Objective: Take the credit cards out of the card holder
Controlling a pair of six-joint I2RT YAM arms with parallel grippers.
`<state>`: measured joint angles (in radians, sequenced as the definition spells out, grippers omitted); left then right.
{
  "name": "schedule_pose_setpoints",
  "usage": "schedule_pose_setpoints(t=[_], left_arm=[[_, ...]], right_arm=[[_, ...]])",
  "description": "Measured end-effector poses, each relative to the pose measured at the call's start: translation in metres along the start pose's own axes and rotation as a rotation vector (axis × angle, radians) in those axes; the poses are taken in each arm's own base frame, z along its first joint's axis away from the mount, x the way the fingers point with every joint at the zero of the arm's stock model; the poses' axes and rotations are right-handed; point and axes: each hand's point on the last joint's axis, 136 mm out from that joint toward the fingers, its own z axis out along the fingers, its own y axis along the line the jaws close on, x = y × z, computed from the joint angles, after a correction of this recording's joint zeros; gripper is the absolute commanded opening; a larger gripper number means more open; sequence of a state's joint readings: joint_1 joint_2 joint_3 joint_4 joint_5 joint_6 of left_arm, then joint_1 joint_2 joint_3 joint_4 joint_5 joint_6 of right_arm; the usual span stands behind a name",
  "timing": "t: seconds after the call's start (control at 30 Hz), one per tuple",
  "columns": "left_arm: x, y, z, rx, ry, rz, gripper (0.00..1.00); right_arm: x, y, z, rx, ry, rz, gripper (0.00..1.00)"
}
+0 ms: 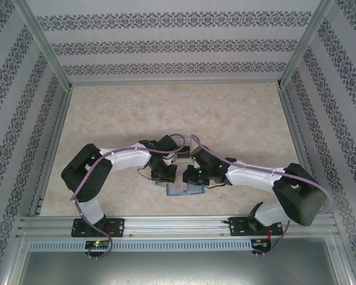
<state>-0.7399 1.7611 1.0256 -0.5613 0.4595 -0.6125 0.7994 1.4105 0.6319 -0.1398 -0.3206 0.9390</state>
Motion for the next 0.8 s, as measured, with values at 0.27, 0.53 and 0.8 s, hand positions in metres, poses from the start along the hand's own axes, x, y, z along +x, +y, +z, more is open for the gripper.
schedule_pose_setpoints(t=[0.27, 0.53, 0.8], left_arm=[[0.001, 0.007, -0.003, -0.042, -0.012, -0.001, 0.09], [0.001, 0.009, -0.003, -0.051, -0.013, 0.0, 0.09], [0.001, 0.01, -0.005, -0.058, -0.018, -0.001, 0.1]], right_arm=[[-0.001, -0.01, -0.011, 0.048, -0.021, -0.003, 0.11], [0.002, -0.022, -0.021, 0.106, -0.032, -0.005, 0.1], [0.004, -0.026, -0.029, 0.136, -0.035, -0.02, 0.1]])
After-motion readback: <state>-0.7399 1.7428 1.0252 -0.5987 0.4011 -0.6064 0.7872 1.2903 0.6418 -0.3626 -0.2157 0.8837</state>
